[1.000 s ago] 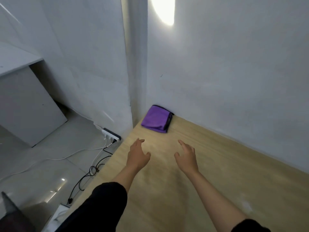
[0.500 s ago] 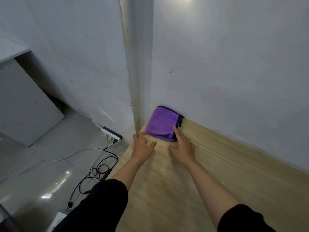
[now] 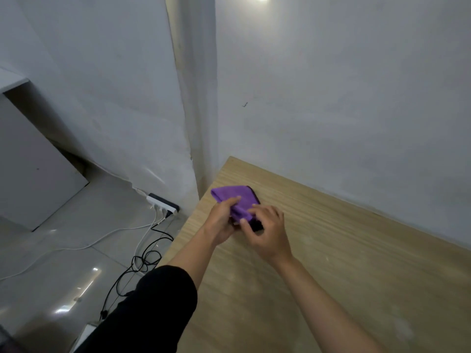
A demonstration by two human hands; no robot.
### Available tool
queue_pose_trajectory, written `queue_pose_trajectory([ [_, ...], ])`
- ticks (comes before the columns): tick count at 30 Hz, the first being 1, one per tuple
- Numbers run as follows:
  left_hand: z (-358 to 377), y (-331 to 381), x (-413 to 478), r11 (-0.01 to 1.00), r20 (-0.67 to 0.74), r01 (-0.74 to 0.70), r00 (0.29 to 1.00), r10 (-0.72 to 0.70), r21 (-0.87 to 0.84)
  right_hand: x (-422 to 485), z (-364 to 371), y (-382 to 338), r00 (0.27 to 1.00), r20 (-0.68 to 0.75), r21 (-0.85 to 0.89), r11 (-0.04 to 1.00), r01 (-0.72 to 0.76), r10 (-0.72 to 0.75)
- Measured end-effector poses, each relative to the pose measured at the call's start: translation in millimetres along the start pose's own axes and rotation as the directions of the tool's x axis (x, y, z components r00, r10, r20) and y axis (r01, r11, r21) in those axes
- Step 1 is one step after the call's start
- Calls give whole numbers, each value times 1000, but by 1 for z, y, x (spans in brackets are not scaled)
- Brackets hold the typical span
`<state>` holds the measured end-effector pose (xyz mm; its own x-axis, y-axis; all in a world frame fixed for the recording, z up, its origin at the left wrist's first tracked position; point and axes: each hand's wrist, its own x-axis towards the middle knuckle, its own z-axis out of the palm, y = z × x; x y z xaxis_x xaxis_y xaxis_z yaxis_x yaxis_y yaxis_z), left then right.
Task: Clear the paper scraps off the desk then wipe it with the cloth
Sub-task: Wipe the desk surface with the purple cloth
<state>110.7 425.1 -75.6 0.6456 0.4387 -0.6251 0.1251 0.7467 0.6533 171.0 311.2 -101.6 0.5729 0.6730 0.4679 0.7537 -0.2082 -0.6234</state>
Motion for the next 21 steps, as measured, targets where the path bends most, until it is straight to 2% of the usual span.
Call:
queue_pose_trajectory([
  [1, 4, -1, -8, 1000, 5, 12, 1000, -12, -23, -8, -7, -4, 998, 25, 53, 997, -57, 55],
  [3, 6, -5, -25, 998, 64, 43, 997, -40, -44, -19, -19, -7, 965, -50, 173, 953, -247, 259],
  [5, 3, -10, -44, 996, 138, 88, 987, -83, -26, -26, -31, -8, 838, -95, 262, 826, -499, 537],
  [7, -2, -17, -63, 992, 202, 128, 971, -129, 19, -34, -42, -8, 666, 101, 433, 570, -698, 739],
  [8, -6, -22, -70, 989, 213, 139, 966, -146, 48, -40, -45, -10, 601, 239, 545, 407, -733, 762],
  [9, -10, -26, -76, 987, 228, 147, 961, -157, 61, -47, -47, -9, 568, 341, 608, 285, -741, 749],
  [10, -15, -33, -83, 986, 231, 141, 960, -157, 84, -59, -50, -14, 567, 379, 628, 246, -738, 732],
  [13, -28, -52, -96, 986, 193, 28, 979, -60, 162, -85, -49, -24, 615, 321, 565, 375, -734, 720],
  [17, -66, -85, -121, 897, 110, -258, 966, 234, 359, -132, -37, -50, 670, 324, 462, 507, -728, 668],
  [21, -110, -104, -136, 775, 130, -345, 936, 328, 530, -164, -24, -70, 717, 351, 166, 714, -680, 602],
])
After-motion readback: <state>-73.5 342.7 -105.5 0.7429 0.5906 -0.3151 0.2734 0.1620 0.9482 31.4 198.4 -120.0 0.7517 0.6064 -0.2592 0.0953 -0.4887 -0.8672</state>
